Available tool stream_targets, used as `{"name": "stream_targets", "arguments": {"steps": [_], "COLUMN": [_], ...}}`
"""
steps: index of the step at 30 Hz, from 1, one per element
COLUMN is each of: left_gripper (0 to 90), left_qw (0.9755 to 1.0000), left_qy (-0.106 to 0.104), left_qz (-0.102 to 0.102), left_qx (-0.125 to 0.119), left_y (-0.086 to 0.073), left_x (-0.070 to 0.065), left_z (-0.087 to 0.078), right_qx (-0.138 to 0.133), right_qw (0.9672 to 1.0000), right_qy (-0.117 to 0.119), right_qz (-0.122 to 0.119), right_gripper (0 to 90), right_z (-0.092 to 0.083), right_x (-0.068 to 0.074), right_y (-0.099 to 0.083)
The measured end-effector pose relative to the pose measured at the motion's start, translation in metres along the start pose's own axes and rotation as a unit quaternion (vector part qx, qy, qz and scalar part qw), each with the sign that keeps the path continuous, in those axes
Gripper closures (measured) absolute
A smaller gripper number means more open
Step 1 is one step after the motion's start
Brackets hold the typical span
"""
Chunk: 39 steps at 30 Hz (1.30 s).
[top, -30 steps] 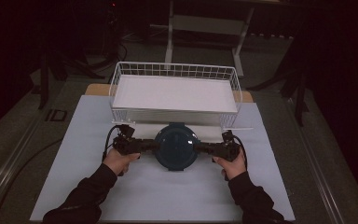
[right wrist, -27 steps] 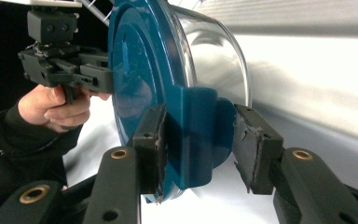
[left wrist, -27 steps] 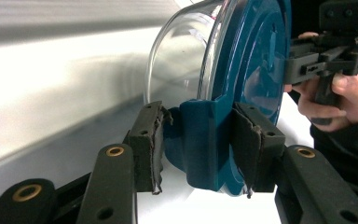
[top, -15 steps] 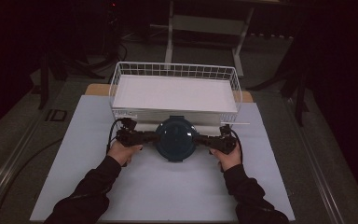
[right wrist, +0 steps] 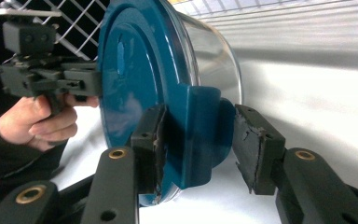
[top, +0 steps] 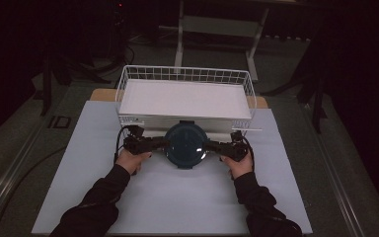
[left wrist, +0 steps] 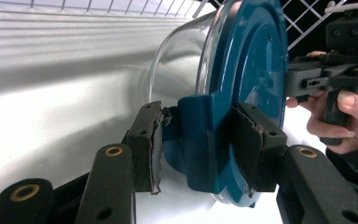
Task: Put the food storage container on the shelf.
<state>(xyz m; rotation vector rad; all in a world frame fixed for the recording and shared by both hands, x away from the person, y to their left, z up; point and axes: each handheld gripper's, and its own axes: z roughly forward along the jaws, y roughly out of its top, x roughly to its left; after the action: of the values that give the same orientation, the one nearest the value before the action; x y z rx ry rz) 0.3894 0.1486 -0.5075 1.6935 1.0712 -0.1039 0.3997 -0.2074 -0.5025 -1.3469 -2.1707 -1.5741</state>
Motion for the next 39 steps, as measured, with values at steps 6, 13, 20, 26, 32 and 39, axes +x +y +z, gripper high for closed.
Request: {"name": "stream_targets", "arguments": {"steps": [6, 13, 20, 26, 32, 39], "left_gripper": [52.1, 48.3, 41.6, 37.8, 23.5, 2.1], "left_qw": [0.9997, 0.9986, 0.9968, 0.9953, 0.9980, 0.9975], "left_qy": [-0.007, 0.039, 0.064, 0.079, 0.038, 0.034], "left_qz": [-0.022, 0.019, 0.018, 0.022, 0.021, 0.060], "left_qx": [-0.008, -0.029, -0.043, -0.052, -0.045, -0.017], "left_y": [-0.002, 0.000, 0.003, 0.002, -0.002, -0.010], "left_x": [0.005, 0.003, 0.001, 0.001, -0.004, -0.019], "left_z": [0.005, 0.006, 0.009, 0.007, -0.004, -0.017], "right_qx": [-0.009, -0.022, -0.031, -0.037, -0.042, -0.034], "right_qw": [0.9997, 0.9987, 0.9968, 0.9962, 0.9962, 0.9955], "right_qy": [-0.024, -0.045, -0.071, -0.076, -0.071, -0.073], "right_qz": [0.001, -0.005, -0.017, -0.019, -0.027, -0.051], "right_gripper": [52.4, 53.0, 47.9, 45.6, 42.3, 40.4], "right_z": [0.003, 0.004, 0.006, 0.005, -0.003, -0.010], "right_x": [-0.002, 0.002, 0.006, 0.012, 0.017, 0.034], "right_y": [0.001, 0.003, 0.006, 0.005, 0.005, 0.001]}}
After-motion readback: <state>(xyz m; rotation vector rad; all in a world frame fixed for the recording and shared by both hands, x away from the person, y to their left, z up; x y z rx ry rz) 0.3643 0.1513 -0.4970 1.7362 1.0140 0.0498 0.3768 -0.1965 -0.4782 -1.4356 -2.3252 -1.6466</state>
